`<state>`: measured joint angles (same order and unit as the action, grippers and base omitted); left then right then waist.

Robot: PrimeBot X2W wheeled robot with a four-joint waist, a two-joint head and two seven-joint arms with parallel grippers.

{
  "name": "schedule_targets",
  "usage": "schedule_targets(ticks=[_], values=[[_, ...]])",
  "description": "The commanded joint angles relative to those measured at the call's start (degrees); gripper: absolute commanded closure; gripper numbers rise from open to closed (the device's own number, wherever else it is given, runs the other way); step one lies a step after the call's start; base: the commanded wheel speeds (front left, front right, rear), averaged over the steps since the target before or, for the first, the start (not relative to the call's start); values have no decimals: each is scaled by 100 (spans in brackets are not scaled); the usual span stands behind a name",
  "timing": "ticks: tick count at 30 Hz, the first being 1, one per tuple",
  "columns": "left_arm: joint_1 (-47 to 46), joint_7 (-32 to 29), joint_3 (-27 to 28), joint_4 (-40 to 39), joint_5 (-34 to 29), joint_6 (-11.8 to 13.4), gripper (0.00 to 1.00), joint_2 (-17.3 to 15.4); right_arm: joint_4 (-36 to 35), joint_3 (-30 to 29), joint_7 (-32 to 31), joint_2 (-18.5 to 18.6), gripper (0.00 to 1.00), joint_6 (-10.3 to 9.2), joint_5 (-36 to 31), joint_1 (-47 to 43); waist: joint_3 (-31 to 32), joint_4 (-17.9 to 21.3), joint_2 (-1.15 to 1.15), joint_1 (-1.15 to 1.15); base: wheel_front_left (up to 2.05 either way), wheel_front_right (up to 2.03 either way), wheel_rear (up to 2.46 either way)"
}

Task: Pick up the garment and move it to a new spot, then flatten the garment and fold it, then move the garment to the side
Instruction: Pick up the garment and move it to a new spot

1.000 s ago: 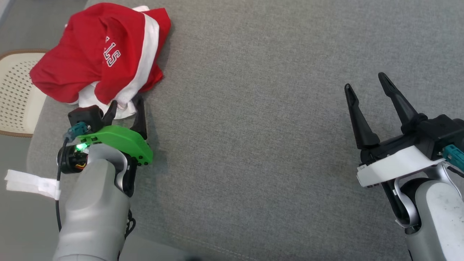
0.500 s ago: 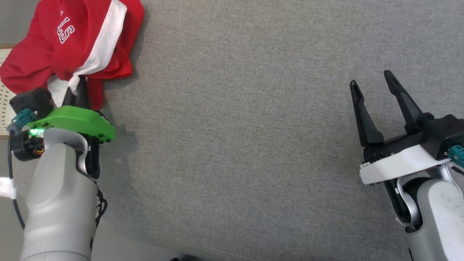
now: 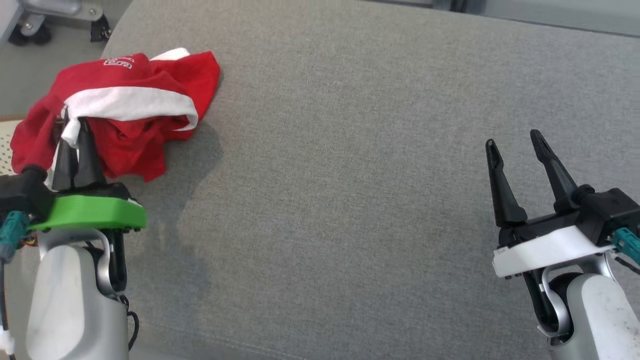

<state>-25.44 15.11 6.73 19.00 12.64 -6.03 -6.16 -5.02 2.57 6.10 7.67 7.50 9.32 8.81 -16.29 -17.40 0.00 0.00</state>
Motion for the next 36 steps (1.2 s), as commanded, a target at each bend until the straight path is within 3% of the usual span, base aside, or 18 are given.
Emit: schedule_targets(ticks=[1,7,12,23,32,33,34,36], values=[[201,5,-72,-206,-82,-14,100,47,16,-12,24,-33,0,-2,-19,-101,467,288,0,0,0,0,0],[629,-46,-843,-886,-153,-92,100,195,-23,1,60,-144,0,-2,-9,-249,710,836,0,0,0,0,0],[423,-230,-1758,-1036,-18,-129,100,283,-44,-31,82,-229,0,-2,14,-248,703,1489,0,0,0,0,0],[-467,-345,-4013,-328,655,-148,100,315,174,-162,393,-383,0,-3,183,-4,49,3058,0,0,0,0,0],[-880,-314,-5111,353,1203,-41,100,305,489,-135,697,-473,0,-3,353,176,-524,3610,0,0,0,0,0],[-925,-329,-5189,474,1219,5,69,307,525,-125,730,-470,0,-3,362,184,-556,3622,0,0,0,0,0],[-968,-353,-5250,579,1221,23,0,308,554,-119,742,-467,0,-3,366,197,-569,3622,0,0,0,0,0],[-1091,-279,-5346,668,1188,78,0,317,593,-109,782,-468,0,-3,356,248,-566,3590,0,0,0,0,0]])
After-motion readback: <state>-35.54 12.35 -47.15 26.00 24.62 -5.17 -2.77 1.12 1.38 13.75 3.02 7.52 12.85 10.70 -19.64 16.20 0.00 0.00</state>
